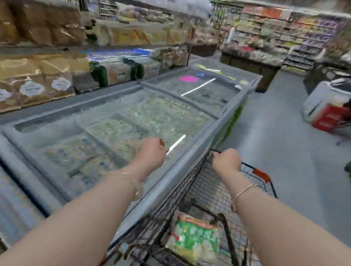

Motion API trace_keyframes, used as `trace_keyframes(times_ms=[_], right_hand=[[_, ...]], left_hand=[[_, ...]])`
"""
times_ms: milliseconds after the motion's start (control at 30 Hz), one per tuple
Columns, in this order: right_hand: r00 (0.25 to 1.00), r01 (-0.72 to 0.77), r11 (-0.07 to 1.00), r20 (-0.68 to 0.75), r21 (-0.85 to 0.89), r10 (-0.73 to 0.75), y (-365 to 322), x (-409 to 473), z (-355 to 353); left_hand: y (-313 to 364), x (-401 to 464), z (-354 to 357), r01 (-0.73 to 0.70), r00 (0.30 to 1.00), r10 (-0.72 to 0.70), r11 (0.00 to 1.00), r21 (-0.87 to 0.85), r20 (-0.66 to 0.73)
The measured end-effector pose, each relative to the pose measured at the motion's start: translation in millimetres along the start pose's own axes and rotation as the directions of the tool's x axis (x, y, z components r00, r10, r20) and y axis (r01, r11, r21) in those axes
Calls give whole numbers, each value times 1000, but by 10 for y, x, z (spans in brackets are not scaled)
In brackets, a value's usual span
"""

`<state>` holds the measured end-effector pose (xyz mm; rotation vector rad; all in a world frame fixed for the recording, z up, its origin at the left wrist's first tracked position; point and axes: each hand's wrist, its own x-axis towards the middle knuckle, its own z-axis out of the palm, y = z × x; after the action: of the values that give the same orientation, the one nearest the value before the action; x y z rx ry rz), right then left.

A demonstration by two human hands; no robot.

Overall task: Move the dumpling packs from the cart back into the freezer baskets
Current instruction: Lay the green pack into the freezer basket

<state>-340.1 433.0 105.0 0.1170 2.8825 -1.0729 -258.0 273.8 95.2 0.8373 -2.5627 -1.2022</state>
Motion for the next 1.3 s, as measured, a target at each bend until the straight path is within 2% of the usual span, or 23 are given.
trace_keyframes(times_ms=[167, 400, 533, 633, 800, 1000, 1167, 1300], right_hand=[[995, -103, 994, -18, -20, 103, 527, 464, -312], [964, -267, 963, 22, 39, 266, 1138, 818, -138], [928, -368, 929, 63, 26, 366, 1571, 978, 179], [910, -394, 918, 124, -44, 396, 1912, 1088, 521], [836, -522, 850, 154, -75, 527, 2525, 1152, 1142], [761, -588, 799, 246, -128, 600, 3277, 1151, 1831], [675, -632, 751, 341, -190, 654, 3653, 1114, 2182], [654, -602, 746, 360, -285, 665, 3816, 1163, 2392]], left_hand=[[451, 130, 702, -59, 995, 57, 998, 23, 81], [414, 351, 1314, 10, 988, -36, 985, 172, 152], [105, 522, 1773, 61, 962, -113, 977, 206, 250], [-228, 619, 2138, 119, 940, -185, 966, 231, 288], [-889, 622, 2768, 228, 866, -328, 931, 285, 377], [-1638, 603, 3401, 347, 782, -489, 856, 383, 386], [-2052, 615, 3769, 418, 730, -604, 764, 491, 320], [-2218, 595, 3998, 452, 674, -671, 705, 546, 309]])
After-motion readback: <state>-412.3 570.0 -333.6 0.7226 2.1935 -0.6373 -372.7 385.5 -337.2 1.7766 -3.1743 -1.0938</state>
